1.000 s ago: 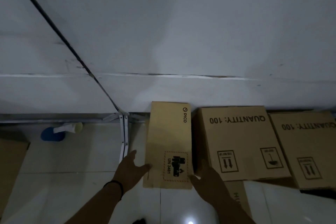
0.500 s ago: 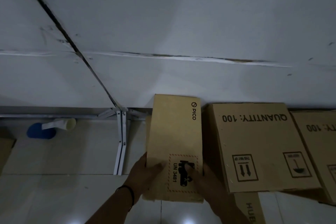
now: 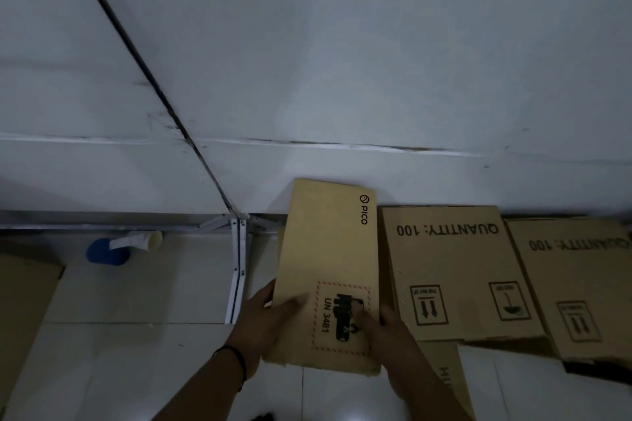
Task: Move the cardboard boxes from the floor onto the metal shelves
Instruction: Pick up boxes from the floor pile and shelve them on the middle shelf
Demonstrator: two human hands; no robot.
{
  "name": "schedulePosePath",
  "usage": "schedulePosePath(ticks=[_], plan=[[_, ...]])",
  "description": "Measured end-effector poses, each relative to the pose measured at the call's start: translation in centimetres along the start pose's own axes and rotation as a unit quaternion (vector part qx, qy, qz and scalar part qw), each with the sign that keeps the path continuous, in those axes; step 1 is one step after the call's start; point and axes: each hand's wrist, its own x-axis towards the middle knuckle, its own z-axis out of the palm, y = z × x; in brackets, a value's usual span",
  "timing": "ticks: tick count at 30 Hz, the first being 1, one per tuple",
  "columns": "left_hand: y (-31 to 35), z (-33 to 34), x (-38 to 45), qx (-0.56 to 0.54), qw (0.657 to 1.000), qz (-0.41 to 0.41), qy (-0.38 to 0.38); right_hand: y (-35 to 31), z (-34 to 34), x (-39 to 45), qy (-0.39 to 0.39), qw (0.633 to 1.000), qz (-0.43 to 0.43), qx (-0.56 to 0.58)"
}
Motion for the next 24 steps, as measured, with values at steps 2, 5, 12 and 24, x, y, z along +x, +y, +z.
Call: schedulePosePath(ticks=[2,5,12,24], plan=[[2.1,0.2,-2.8,-0.010,1.000,0.005,-0.001,-2.1,-0.4,-2.9,0.005,1.000,-0.018,-0.013],[4.5,0.7,-6.1,-0.028,1.000,0.007,-0.009,-4.9,-1.0,-6.4,0.008,0.997,-0.058,-0.043],[11.2,1.4,-13.7,-0.108,0.993,0.023,-0.052,-11.2,-1.8,-15.3,0.021,0.994,-0.094,-0.047],[21.7,3.3,-25.3,-0.158,0.962,0.104,-0.198,-21.6,-4.5,-27.2,-0.012,0.980,-0.197,0.000]])
